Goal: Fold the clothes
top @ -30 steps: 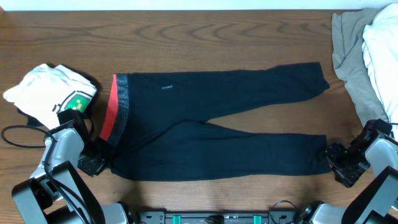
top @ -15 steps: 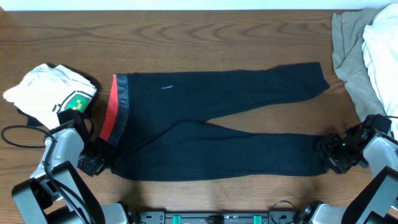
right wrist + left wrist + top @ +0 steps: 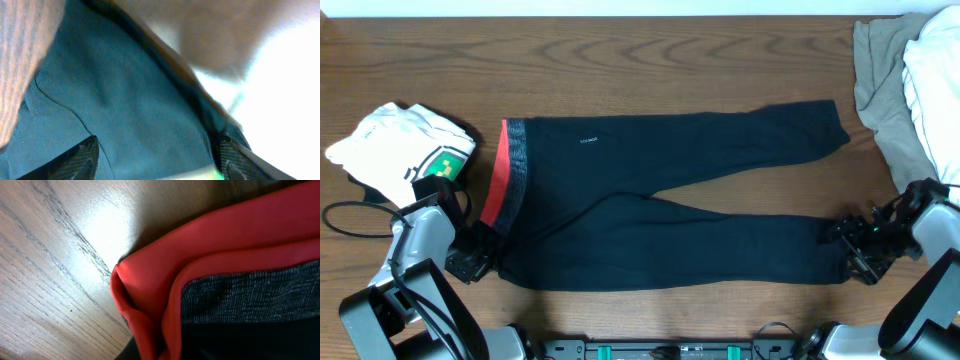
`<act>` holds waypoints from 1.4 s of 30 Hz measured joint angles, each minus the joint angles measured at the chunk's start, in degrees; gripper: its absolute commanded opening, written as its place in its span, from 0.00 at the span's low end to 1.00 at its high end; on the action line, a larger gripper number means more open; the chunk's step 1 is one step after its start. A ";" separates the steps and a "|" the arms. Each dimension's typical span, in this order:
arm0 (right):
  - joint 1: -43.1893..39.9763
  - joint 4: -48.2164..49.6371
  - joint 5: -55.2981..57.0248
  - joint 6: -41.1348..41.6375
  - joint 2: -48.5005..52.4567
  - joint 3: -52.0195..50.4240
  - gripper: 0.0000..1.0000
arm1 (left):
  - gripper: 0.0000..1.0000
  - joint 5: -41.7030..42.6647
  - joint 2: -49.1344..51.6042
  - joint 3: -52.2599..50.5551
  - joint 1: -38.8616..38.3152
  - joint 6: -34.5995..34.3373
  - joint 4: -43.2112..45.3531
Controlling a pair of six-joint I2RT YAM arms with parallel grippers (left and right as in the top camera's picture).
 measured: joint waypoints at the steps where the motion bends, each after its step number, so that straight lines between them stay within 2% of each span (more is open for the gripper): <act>1: 0.00 -1.70 0.81 -0.13 -0.04 1.44 0.78 | 0.13 0.00 0.00 0.00 0.00 0.00 0.02; 4: 0.00 -4.33 2.49 -0.39 -0.13 4.55 0.81 | 0.13 0.00 0.00 0.00 0.00 0.00 0.02; 13: -0.26 -7.82 5.18 -0.57 -0.15 5.11 0.82 | 0.14 0.00 0.00 0.00 0.00 0.00 0.04; 25: -0.26 2.12 5.73 0.57 -0.28 -4.81 0.82 | 0.14 0.00 0.00 -0.02 0.00 0.00 0.09; 42: -0.26 6.40 7.15 3.10 -2.29 -6.12 0.77 | 0.14 0.00 0.00 -0.04 0.00 0.00 0.11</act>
